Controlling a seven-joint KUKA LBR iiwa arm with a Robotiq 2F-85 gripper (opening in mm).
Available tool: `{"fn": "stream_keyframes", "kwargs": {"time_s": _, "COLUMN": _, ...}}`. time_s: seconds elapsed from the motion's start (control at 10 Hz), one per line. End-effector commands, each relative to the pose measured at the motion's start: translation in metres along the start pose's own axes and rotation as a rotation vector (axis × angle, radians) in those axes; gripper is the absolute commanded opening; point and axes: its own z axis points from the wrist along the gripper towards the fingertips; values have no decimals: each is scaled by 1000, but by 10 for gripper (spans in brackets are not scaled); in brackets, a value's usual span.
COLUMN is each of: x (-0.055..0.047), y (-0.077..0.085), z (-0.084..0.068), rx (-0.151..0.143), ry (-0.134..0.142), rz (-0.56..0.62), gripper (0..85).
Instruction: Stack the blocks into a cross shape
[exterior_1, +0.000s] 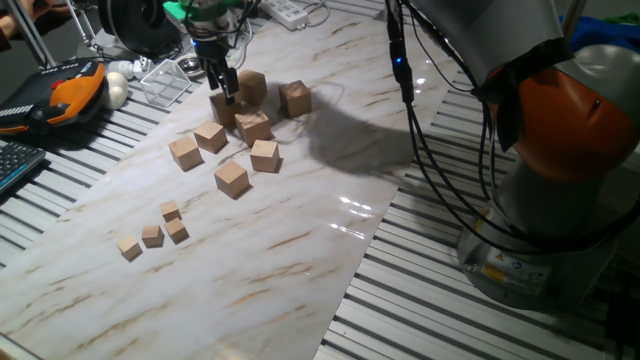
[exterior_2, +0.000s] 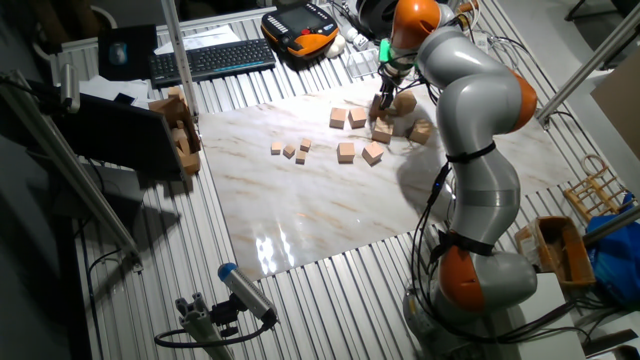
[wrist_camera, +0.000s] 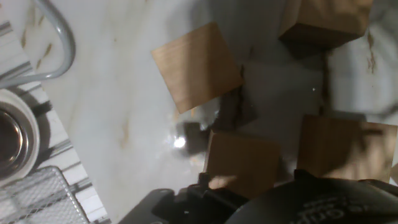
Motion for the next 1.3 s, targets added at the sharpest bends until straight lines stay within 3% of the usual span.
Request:
{"fn": "stream_keyframes", "kwargs": {"time_s": 0.0, "x": 0, "y": 0, "z": 1, "rx": -1, "ry": 1, "rz": 17, "gripper": 680}}
{"fn": "stream_keyframes", "kwargs": {"time_s": 0.3, "x": 0, "y": 0, "z": 4, "rx": 4, "ry": 5, "rz": 43, "gripper": 680}}
{"fn": "stream_keyframes", "kwargs": {"time_s": 0.5, "x": 0, "y": 1, "z": 5, "rx": -11, "ry": -4, "rz": 44, "gripper": 680}}
{"fn": "stream_keyframes", "kwargs": {"time_s": 0.6, "x": 0, "y": 2, "z": 7, "rx": -11, "ry": -3, "rz": 44, "gripper": 850}}
{"fn": "stream_keyframes", "kwargs": {"time_s": 0.9, "x": 0, "y": 3, "z": 10, "rx": -4, "ry": -1, "rz": 49, "gripper": 850}}
{"fn": "stream_keyframes", "kwargs": {"time_s": 1.0, "x": 0, "y": 3, "z": 11, "rx": -1, "ry": -1, "rz": 55, "gripper": 680}}
{"fn": "stream_keyframes", "kwargs": {"time_s": 1.2, "x": 0, "y": 2, "z": 13, "rx": 13, "ry": -5, "rz": 75, "gripper": 680}}
